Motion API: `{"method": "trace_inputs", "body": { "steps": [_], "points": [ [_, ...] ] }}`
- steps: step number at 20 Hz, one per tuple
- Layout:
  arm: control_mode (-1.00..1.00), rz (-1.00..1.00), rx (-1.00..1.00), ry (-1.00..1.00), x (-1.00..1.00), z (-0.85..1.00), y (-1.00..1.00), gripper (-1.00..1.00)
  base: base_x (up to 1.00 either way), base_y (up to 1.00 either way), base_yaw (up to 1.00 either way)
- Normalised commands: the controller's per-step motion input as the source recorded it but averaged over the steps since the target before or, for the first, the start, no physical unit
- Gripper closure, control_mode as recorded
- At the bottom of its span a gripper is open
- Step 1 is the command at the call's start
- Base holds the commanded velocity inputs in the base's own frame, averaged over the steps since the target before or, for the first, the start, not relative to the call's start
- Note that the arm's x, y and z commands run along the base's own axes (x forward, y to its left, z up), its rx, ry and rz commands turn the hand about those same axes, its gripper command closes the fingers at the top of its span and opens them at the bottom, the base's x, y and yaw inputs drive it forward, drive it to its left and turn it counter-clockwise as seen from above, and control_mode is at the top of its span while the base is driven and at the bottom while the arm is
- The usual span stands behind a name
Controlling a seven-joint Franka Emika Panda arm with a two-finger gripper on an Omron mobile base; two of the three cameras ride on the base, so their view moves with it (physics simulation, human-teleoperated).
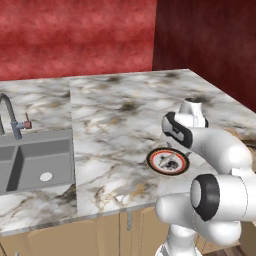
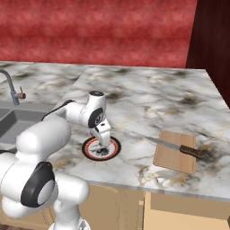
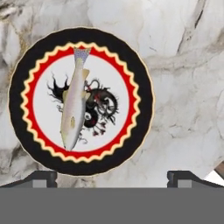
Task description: Pick up the knife from the drawer and place it on the cutting board. Then place the meat from the plate to the cutting board.
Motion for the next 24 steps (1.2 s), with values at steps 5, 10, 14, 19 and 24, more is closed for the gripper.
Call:
{"method": "trace_inputs", "body": {
  "steps": [5,10,14,19,24],
  "points": [
    [-1.0,-0.06,-0.01,0.06,0.01,-0.24,0.03,-1.0,0.0,0.0,0.0],
    [-1.0,-0.06,-0.01,0.05,0.05,-0.19,0.1,-1.0,0.0,0.0,0.0],
    [-1.0,-0.05,-0.01,0.06,0.09,-0.2,0.1,-1.0,0.0,0.0,0.0],
    [-1.0,-0.05,-0.02,0.05,0.07,-0.17,0.07,-1.0,0.0,0.0,0.0],
    [-1.0,-0.04,-0.01,0.03,0.06,-0.15,0.02,-1.0,0.0,0.0,0.0]
  ]
}}
